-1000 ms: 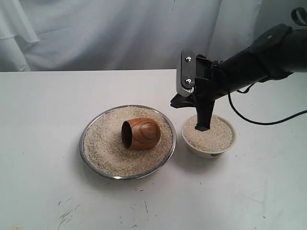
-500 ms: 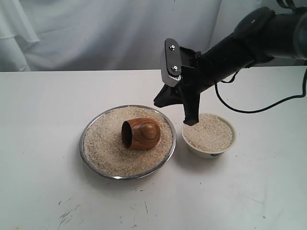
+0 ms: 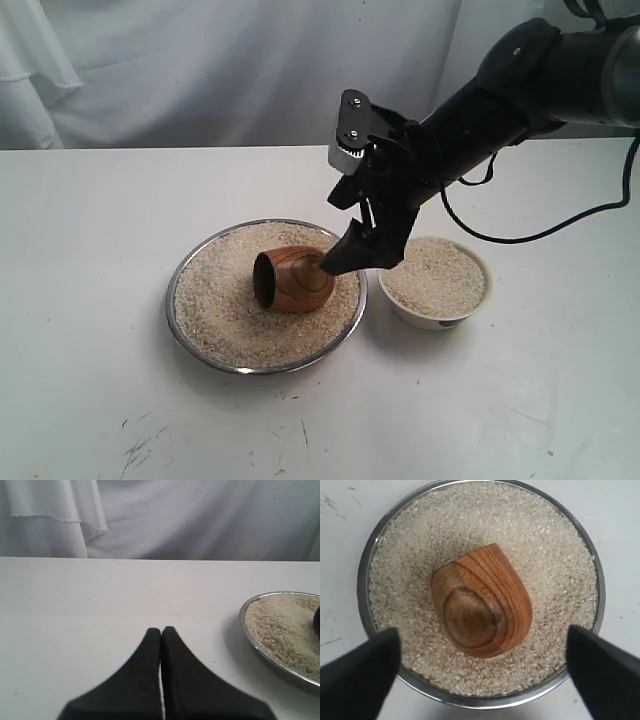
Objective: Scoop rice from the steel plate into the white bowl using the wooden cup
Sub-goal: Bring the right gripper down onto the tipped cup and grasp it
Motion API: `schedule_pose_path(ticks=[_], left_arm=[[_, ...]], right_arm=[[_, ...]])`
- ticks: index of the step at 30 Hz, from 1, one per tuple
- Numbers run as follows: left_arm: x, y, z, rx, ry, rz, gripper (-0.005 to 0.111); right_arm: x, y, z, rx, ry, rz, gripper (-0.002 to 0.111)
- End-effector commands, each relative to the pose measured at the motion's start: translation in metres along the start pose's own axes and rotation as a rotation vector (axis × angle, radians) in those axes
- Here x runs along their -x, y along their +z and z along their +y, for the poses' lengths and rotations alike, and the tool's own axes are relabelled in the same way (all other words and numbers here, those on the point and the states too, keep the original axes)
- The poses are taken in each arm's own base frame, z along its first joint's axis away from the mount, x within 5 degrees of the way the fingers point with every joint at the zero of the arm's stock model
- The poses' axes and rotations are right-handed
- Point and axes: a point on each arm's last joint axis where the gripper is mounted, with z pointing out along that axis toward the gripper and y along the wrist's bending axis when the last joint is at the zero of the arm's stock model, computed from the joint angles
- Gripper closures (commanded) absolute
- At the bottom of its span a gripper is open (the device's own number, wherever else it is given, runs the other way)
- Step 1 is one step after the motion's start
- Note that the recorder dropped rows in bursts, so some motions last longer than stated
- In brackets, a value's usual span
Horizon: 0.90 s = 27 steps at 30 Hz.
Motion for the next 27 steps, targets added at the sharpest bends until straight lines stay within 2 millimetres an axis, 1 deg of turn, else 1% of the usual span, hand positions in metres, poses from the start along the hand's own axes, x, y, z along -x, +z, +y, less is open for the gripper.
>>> schedule_pose_path(ticks=[1,5,8,9,11,14,18,21,22,27], left_arm=[[-0.001,0.000,0.000,-0.002,-0.004,-0.007,0.107],[-0.001,0.000,0.000,-0.002,-0.004,-0.007,0.107],[-0.001,0.000,0.000,-0.002,-0.004,-0.007,0.107],[-0.001,0.000,0.000,-0.002,-0.004,-0.007,0.107],[-0.001,0.000,0.000,-0.002,-0.004,-0.007,0.107],[-0.001,0.000,0.000,-0.002,-0.004,-0.007,0.107],[-0.001,0.000,0.000,-0.002,-0.004,-0.007,0.107],[-0.001,0.000,0.000,-0.002,-0.004,-0.007,0.107],[-0.001,0.000,0.000,-0.002,-0.004,-0.007,0.107],[-0.001,0.000,0.000,-0.002,-0.004,-0.007,0.107]], right_arm=[[0.008,0.001,-0.002,-0.019,0.064,-0.058,0.006],[0.014,0.001,-0.005,-0.045,0.131,-0.126,0.005],[0.018,0.000,-0.004,-0.028,0.198,-0.175,0.005],[0.018,0.000,-0.004,-0.032,0.181,-0.172,0.005],[0.014,0.000,-0.007,-0.070,0.087,-0.130,0.005],[0.008,0.003,-0.010,-0.094,0.048,-0.079,0.005],[-0.003,0.016,-0.011,-0.062,-0.004,-0.025,0.005],[-0.011,0.026,-0.011,-0.039,-0.103,-0.004,0.005],[-0.013,0.029,-0.012,-0.034,-0.135,0.001,0.005],[-0.016,0.033,-0.012,-0.021,-0.180,0.005,0.005]])
